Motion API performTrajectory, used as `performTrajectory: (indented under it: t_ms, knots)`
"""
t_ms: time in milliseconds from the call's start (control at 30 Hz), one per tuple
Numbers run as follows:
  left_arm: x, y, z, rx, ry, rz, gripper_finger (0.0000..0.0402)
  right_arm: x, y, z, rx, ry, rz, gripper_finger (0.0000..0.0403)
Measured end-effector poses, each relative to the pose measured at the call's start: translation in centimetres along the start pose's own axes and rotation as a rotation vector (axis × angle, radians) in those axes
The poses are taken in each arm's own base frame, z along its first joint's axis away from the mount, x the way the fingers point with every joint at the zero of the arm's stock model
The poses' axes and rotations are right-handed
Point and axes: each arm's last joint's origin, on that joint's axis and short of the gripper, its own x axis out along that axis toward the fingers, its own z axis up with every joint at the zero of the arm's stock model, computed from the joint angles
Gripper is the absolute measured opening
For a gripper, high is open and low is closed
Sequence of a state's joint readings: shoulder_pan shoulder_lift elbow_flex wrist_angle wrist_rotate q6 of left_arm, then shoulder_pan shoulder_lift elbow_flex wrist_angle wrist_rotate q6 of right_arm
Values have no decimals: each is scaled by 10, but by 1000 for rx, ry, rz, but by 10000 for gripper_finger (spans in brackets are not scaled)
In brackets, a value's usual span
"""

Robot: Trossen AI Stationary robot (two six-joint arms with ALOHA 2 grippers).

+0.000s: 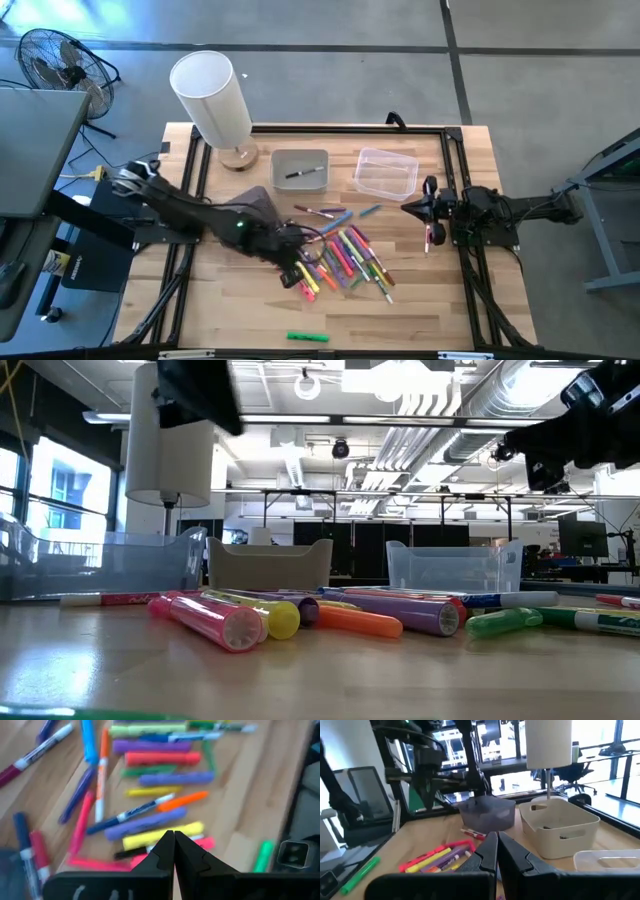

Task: Pick & Place Markers
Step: Put the blue pen into the transparent bin

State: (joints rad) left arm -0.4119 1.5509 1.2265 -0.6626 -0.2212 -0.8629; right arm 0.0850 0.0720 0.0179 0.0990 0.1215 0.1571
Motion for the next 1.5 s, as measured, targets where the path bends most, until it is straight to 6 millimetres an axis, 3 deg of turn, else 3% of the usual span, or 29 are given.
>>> performTrajectory:
  t_ms: [267, 433, 600, 833, 1033, 1233, 1500]
  knots:
    - [-32, 41, -48, -30, -107, -49, 0, 20, 12, 47, -45, 60, -94, 0]
    - [-43, 62, -63, -14, -150, -100, 0, 59, 25, 75, -116, 267, -131, 0]
    - [-51, 71, -66, 40, -175, -120, 0, 107, 36, 86, -145, 585, -183, 0]
    - [-51, 71, -67, 95, -170, -117, 0, 164, 45, 74, -360, 1031, -177, 0]
    - [-51, 71, -66, 119, -177, -119, 0, 196, 43, 47, -507, 1280, -29, 1]
    - [-51, 70, -66, 111, -176, -121, 0, 208, 29, 20, -562, 1412, 69, 16]
    - [-51, 70, -65, 106, -192, -122, 0, 214, 21, 7, -835, 1456, 150, 108]
